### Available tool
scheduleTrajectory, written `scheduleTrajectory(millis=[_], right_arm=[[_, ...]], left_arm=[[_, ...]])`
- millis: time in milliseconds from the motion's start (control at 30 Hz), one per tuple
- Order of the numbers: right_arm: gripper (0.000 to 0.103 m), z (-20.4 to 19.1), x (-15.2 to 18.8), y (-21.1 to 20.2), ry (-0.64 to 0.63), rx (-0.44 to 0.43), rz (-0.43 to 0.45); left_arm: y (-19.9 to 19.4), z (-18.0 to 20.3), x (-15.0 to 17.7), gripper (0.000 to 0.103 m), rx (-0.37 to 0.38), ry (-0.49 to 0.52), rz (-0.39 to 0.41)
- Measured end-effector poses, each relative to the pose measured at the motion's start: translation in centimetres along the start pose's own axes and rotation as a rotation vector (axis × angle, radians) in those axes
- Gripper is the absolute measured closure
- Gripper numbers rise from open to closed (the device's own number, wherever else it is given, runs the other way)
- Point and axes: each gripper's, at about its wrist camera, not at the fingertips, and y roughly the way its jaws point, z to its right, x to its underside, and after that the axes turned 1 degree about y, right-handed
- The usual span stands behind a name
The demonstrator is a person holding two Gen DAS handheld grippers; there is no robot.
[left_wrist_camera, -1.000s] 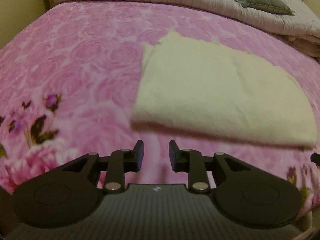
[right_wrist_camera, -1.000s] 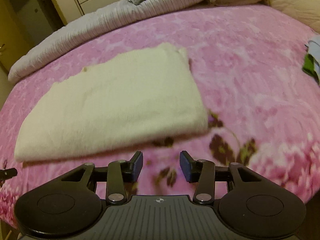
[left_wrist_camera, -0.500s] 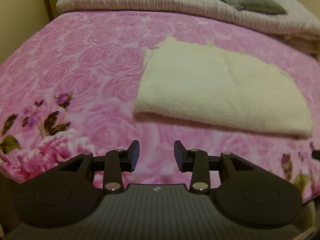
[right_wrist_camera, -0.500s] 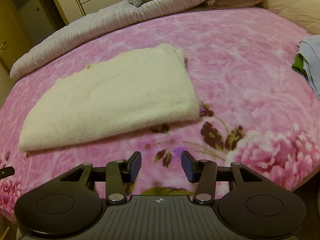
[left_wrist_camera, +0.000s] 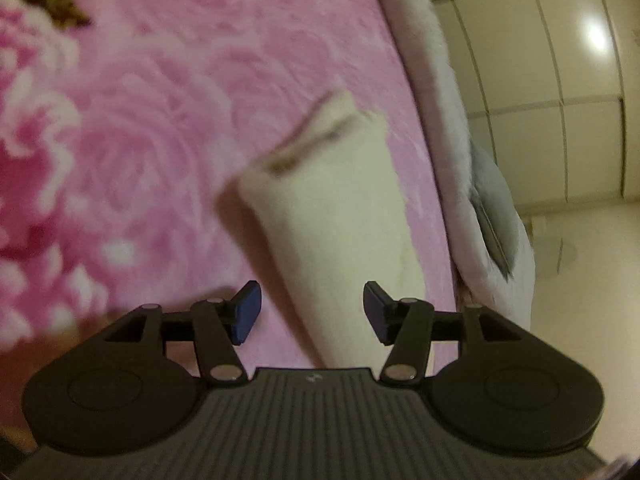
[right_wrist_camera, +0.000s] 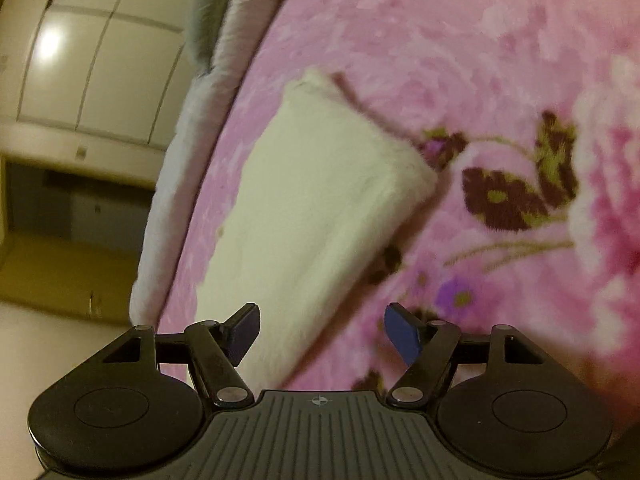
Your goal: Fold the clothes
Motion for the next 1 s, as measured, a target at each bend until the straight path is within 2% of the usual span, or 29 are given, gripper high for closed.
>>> scheduleTrajectory(millis=[100, 167, 233, 267, 300, 333, 433, 600, 767, 900, 933, 1000], right_arm=[[0.031, 0.5, -0.8, 1.3, 0.067, -0.013, 0.04], [0.031, 0.7, -1.4, 2.0, 0.097, -0.028, 0.073], [0.035, 0.5, -2.0, 2.5, 0.089, -0.02, 0.092], [0.043, 0.3, -2.2, 2.8, 0.078, -0.015, 0.101], [0.074, 0.0, -2.5, 3.2, 0.059, 0.0, 0.103], [0.091, 0.0, -2.7, 3.5, 0.059, 0.014, 0.098], [0.095, 0.4, -2.8, 3.1, 0.101, 0.002, 0.096], [0.096, -0.1, -1.6, 0.8, 0.049, -0.005, 0.091], [0.096, 1.9, 0.8, -3.7, 0.016, 0.016, 0.029], [0.093, 3.7, 2.8, -6.7, -0.056, 0.077, -0.042], [0.08, 4.0, 2.9, -7.1, -0.086, 0.098, -0.075], [0.056, 3.7, 2.6, -7.9, -0.186, 0.144, -0.197]], left_arm=[[1.7, -0.3, -0.9, 0.055, -0.006, -0.038, 0.011], [2.9, -0.4, -1.3, 0.062, 0.004, -0.056, 0.013], [3.8, -0.1, -1.6, 0.075, 0.006, -0.038, 0.012], [4.1, 0.1, -1.8, 0.08, 0.003, -0.017, 0.013], [4.5, 0.3, -2.0, 0.089, 0.0, 0.005, 0.014], [4.5, 0.5, -2.1, 0.091, -0.002, 0.022, 0.016], [3.9, 1.6, -2.0, 0.096, -0.012, 0.115, 0.038], [0.9, 2.5, -0.8, 0.097, -0.018, 0.238, 0.072], [-4.0, 0.3, 2.4, 0.097, -0.035, 0.271, 0.03], [-7.0, -1.0, 5.1, 0.094, -0.092, 0.347, -0.033], [-7.6, -1.1, 5.5, 0.092, -0.117, 0.383, -0.06], [-8.8, -0.1, 5.7, 0.09, -0.16, 0.489, -0.092]])
